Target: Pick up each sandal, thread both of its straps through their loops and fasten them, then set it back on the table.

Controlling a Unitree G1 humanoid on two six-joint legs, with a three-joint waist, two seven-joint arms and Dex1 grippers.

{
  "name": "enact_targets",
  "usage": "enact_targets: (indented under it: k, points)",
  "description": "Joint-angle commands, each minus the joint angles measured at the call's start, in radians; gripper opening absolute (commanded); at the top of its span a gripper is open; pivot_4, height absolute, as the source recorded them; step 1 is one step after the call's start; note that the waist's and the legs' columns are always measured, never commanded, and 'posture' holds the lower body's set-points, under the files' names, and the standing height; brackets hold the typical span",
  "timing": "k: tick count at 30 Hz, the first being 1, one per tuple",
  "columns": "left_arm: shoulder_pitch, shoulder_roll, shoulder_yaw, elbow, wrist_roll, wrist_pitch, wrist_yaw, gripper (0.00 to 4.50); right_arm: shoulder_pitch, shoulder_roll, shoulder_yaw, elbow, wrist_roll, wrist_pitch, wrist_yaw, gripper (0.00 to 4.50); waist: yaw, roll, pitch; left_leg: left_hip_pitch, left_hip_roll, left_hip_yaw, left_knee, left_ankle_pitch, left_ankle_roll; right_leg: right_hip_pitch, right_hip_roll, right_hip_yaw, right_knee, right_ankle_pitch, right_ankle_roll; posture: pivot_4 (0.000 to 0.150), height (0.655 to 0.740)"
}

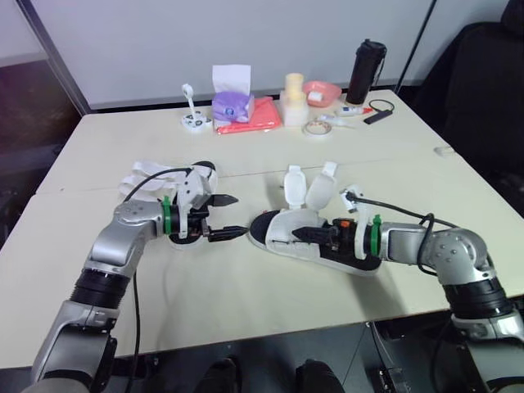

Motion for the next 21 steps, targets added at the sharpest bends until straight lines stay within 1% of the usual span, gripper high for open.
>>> enact_targets:
  k: [1,2,6,12,16,21]
  points:
    - [0.005,0.002,0.023,-0.031,0.001,-0.017,0.005,4.50,-0.024,0.019,-0.013,-0.056,-0.023,0.016,0.038,0.57,-0.001,0.000,0.000,0.000,0.000,0.000,0.000,0.000,0.000,0.000,0.000,0.000,0.000,0.000,0.000,0.150,0.7400]
    - [0.006,0.002,0.024,-0.031,0.001,-0.017,0.006,4.50,-0.026,0.023,-0.007,-0.060,-0.033,0.021,0.048,0.10,-0.001,0.000,0.000,0.000,0.000,0.000,0.000,0.000,0.000,-0.001,0.000,0.000,0.000,0.000,0.000,0.150,0.7400]
    - [0.003,-0.002,0.025,-0.032,0.001,-0.017,0.012,4.50,-0.044,0.020,0.012,-0.053,-0.074,0.034,0.133,0.10,0.000,0.000,0.000,0.000,0.000,0.000,0.000,0.000,0.000,0.000,0.000,0.000,0.000,0.000,0.000,0.150,0.7400]
    - [0.005,-0.006,0.024,-0.045,-0.003,-0.014,0.021,4.50,-0.086,-0.030,0.063,-0.024,-0.141,0.055,0.337,0.10,0.000,0.000,0.000,0.000,0.000,0.000,0.000,0.000,0.000,-0.001,0.000,0.000,0.000,0.000,0.000,0.150,0.7400]
    - [0.006,-0.009,0.024,-0.053,-0.006,-0.013,0.027,4.50,-0.140,-0.058,0.118,0.052,-0.216,0.052,0.463,0.10,0.000,0.000,0.000,0.000,0.000,0.000,0.001,0.000,0.000,0.000,0.000,0.000,0.000,0.000,0.000,0.150,0.7400]
    - [0.017,-0.012,0.026,-0.078,-0.009,-0.004,0.037,4.50,-0.200,-0.061,0.195,0.167,-0.338,0.011,0.589,0.10,-0.001,0.000,0.000,0.000,0.000,0.000,0.001,0.000,0.000,-0.001,0.000,0.000,0.000,0.000,0.000,0.150,0.7400]
